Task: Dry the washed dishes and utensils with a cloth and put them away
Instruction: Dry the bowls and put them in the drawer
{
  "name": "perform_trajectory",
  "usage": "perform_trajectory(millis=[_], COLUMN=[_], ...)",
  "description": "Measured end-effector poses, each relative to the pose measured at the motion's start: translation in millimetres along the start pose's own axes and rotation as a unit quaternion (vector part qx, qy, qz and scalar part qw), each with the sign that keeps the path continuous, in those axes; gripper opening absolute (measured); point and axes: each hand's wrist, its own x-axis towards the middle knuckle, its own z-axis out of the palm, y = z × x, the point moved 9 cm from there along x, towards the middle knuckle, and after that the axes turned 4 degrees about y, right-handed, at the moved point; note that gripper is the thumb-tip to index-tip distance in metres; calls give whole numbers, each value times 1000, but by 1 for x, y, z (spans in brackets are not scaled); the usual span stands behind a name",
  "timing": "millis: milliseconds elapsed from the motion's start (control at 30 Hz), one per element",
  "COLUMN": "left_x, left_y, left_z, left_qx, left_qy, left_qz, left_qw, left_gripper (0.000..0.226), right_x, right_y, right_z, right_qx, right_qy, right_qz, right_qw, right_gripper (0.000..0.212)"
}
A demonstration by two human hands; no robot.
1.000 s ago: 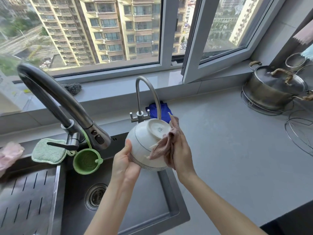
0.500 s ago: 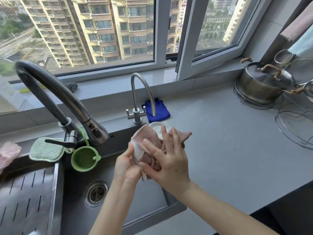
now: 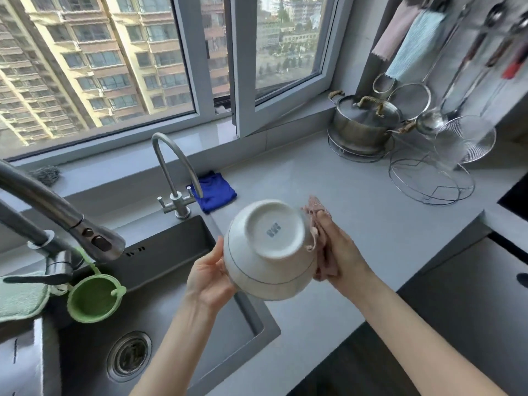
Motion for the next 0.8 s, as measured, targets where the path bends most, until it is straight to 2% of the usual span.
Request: perform_trajectory(millis=[67,100,167,200,267,400,467,567,633,700,733,767,800], left_x=[9,13,18,18,17,22,16,4,-6,-6,-4,1,6], left_y=[-13,-23,-53,-72,-114,-208,-265,-348,-394,-435,-455,-472,-490], left_z=[14,20,34,43,59,84,99,120,132,132,130,127,126], left_qx=[28,41,83,101,134,306,342,349,359,388,411,435,461], left_qy=[-28,-38,-51,-69,-98,-97,-115,-147,-171,-172,-159,-140,-123], left_qz=[-22,-37,-81,-114,-174,-217,-276,-383,-423,-429,-422,-408,-385], left_qw=[999,998,992,986,971,922,891,842,814,797,792,791,790], left_gripper=[68,65,59,53,43,45,40,57,61,69,71,71,70], right_x=[-13,-19,-34,-43,-64,-127,-163,-215,-251,-287,-302,-315,-327], right_y=[-13,-23,-51,-64,-87,-123,-131,-133,-129,-124,-118,-112,-108], right_z=[-9,-14,-27,-39,-72,-133,-163,-216,-238,-253,-264,-279,-298], right_qx=[34,70,136,131,77,-89,-207,-370,-475,-579,-612,-625,-625], right_qy=[-21,-27,-17,7,47,56,58,80,68,54,51,52,58], right_qz=[71,76,44,16,-57,-205,-250,-269,-301,-362,-369,-366,-356], right_qw=[997,994,990,991,994,973,944,886,824,728,698,687,692], right_gripper=[44,39,21,18,18,32,32,37,39,42,42,42,40])
